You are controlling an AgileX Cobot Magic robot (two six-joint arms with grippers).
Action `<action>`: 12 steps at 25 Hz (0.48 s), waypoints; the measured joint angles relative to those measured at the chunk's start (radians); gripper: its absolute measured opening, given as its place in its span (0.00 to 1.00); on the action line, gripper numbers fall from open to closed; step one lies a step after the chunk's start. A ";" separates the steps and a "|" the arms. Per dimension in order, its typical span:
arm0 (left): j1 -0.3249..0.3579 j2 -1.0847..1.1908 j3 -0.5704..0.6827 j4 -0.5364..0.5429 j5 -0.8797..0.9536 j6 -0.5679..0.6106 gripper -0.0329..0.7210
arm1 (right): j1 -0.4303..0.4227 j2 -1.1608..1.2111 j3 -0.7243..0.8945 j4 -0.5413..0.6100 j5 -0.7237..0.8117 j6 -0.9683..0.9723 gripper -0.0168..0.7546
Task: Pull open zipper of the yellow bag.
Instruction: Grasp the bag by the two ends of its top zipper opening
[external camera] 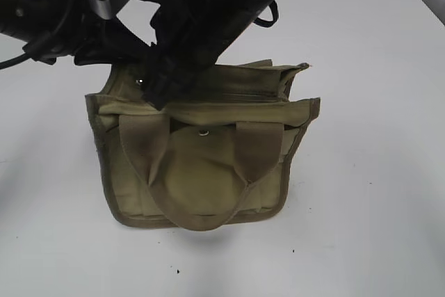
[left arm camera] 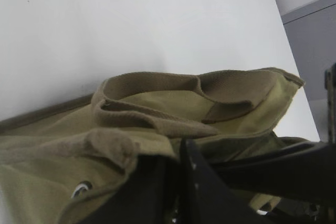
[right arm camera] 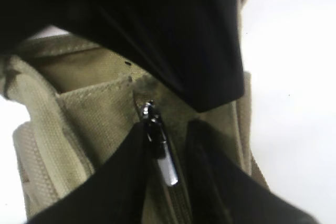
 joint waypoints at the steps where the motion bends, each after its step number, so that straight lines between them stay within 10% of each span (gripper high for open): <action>1: 0.000 0.000 0.000 0.000 0.000 0.000 0.08 | 0.000 0.000 -0.001 -0.003 0.001 0.002 0.26; 6: 0.000 0.000 0.000 0.001 0.006 0.001 0.08 | 0.000 0.000 -0.005 -0.003 0.055 0.008 0.05; 12: 0.002 -0.004 0.000 -0.007 0.021 -0.001 0.08 | 0.000 0.000 -0.004 -0.025 0.169 0.009 0.02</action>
